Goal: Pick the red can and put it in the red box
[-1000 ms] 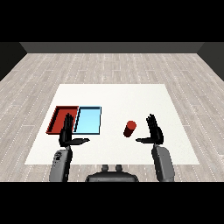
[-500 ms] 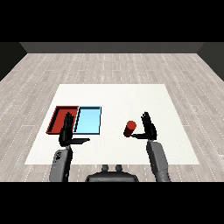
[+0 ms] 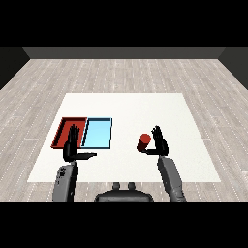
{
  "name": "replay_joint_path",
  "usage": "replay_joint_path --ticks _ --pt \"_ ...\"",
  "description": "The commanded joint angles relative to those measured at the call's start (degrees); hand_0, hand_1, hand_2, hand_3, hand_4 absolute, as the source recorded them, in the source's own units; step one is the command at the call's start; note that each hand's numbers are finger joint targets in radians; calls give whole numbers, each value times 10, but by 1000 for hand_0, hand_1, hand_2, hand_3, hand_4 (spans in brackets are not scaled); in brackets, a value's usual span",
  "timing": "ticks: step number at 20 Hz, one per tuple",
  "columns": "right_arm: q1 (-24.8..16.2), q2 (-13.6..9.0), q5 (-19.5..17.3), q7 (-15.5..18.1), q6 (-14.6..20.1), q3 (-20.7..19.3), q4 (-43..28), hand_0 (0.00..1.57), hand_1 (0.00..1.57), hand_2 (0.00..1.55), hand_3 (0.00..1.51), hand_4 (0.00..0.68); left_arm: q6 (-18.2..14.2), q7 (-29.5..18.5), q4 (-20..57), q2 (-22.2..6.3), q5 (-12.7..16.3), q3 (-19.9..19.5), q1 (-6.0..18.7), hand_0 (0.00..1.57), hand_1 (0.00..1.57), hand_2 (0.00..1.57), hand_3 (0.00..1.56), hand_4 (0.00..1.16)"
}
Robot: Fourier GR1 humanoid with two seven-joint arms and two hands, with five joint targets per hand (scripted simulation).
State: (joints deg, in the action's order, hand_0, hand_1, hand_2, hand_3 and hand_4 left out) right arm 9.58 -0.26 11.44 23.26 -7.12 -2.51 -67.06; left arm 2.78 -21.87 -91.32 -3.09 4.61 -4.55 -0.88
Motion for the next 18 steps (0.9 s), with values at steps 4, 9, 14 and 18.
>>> replay_joint_path --ticks 4,9,14,18 --pt "13 3 15 29 52 55 33 0 0 0 0 0 -4 33 -60 5 6 8 -15 0 0 0 0 0" --pt "26 2 17 73 30 33 100 0 0 0 0 0 -53 38 -52 30 -33 52 -13 0 0 0 0 0" --pt "49 -11 19 58 -5 13 115 0 0 0 0 0 -8 -2 47 2 0 -4 51 0 0 0 0 0" --pt "58 -1 15 36 22 25 92 0 0 0 0 0 -14 33 -59 7 1 10 -23 0 0 0 0 0"
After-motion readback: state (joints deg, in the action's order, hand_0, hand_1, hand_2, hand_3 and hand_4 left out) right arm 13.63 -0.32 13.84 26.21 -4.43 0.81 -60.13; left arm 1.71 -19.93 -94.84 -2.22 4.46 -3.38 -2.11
